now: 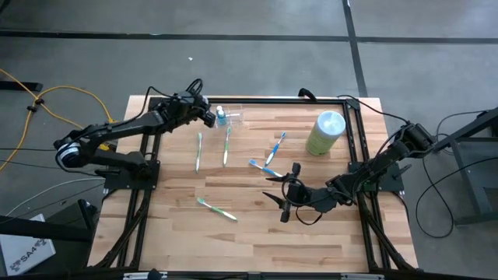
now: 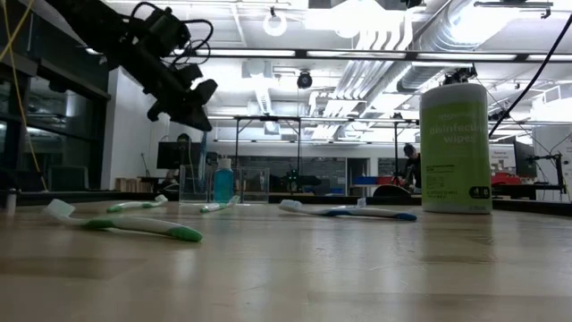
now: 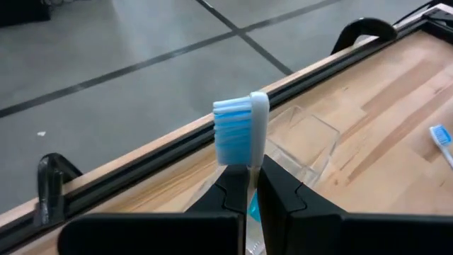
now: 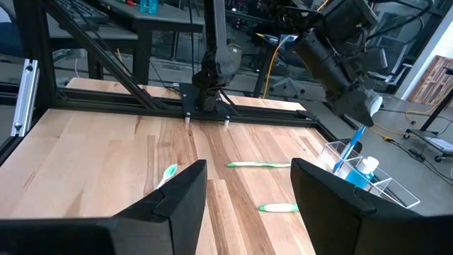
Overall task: Pick & Place toothbrushing station
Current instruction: Put the top right blue toothbrush into the left section of the transparent organizer
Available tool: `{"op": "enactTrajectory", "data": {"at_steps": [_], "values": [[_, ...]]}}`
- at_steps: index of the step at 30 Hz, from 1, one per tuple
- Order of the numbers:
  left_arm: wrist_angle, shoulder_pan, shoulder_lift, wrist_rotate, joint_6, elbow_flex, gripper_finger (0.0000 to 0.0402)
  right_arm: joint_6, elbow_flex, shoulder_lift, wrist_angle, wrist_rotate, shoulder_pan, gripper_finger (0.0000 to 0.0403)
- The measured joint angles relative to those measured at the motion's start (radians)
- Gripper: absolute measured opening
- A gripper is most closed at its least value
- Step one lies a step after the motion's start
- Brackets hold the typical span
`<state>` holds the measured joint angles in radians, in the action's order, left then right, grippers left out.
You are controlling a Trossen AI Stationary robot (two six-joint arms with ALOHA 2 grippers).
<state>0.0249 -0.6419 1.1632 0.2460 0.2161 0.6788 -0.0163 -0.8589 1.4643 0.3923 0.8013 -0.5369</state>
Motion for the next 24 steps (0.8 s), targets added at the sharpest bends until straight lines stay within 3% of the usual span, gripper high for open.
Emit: {"op": "enactTrajectory", "data": {"at_steps": [10,15,24], "values": [[0.009,-0.053,0.047,-0.099,0.025,0.0,0.0004,0.016,0.0,0.0,-0.015,0.0,0.0,0.0197],[0.009,-0.063,0.061,-0.151,0.021,0.0,0.0024,0.016,0.0,0.0,-0.016,0.0,0.0,0.0197],[0.003,-0.063,0.064,-0.163,0.026,0.0,0.0042,0.017,0.0,0.0,-0.016,0.0,0.0,0.0197]]}}
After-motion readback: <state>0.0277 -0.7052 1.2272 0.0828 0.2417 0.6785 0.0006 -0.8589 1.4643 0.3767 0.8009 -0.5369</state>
